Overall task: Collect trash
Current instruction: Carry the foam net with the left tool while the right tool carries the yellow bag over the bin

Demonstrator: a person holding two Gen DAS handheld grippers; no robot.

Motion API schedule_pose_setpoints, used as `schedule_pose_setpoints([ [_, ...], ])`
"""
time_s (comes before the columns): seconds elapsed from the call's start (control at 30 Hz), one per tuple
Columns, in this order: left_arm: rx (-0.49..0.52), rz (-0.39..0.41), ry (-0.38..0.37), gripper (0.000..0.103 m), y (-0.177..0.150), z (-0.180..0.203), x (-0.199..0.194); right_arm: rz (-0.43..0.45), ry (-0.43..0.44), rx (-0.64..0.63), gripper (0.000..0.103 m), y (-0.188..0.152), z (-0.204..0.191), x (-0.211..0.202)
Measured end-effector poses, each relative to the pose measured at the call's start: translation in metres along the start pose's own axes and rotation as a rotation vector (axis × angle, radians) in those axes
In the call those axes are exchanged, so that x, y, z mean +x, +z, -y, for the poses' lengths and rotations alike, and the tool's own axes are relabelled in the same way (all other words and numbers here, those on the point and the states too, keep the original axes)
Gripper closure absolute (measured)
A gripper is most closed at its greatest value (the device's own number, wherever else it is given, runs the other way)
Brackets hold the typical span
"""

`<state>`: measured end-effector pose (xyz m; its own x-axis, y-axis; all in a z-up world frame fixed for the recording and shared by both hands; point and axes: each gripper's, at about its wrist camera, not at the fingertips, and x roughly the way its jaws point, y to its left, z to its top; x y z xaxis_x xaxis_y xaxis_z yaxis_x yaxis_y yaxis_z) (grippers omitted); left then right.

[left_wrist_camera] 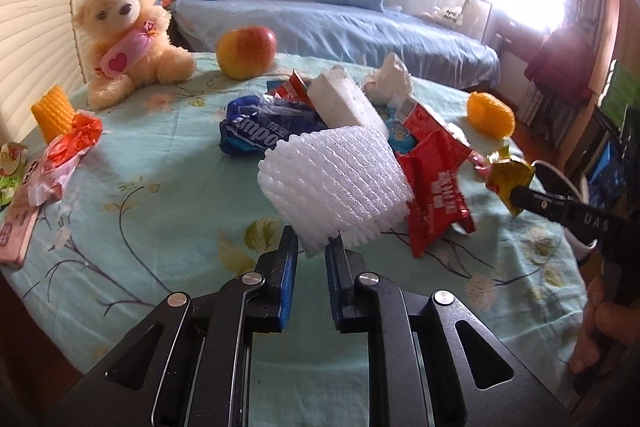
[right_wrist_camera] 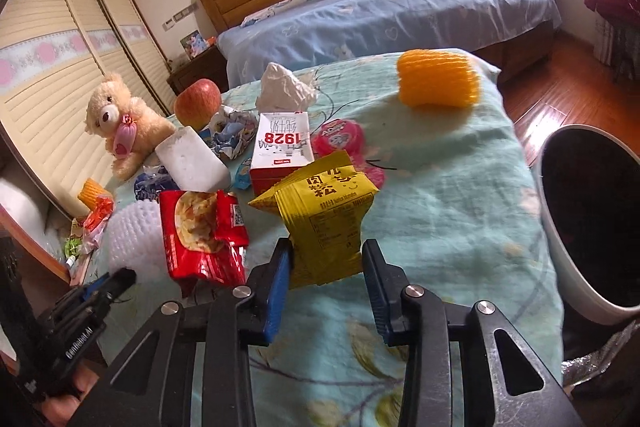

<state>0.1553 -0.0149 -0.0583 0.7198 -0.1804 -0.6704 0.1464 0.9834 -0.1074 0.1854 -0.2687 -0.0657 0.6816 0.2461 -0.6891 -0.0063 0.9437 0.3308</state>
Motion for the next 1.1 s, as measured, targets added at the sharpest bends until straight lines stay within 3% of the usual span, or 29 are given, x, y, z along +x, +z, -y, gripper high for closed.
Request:
schedule_pose_setpoints([
  [0.43,0.087,0.037,-0.131,0.09,-0.006,0.053,-0.037,0.05,-0.02,0.034,0.067,-0.02,0.027,-0.045],
  [1.1,0.256,-0.043,-0.252,0.09,0.003,0.154,0.004,0.089,-0.135,0.123,0.067,-0.026,0.104,-0.083],
])
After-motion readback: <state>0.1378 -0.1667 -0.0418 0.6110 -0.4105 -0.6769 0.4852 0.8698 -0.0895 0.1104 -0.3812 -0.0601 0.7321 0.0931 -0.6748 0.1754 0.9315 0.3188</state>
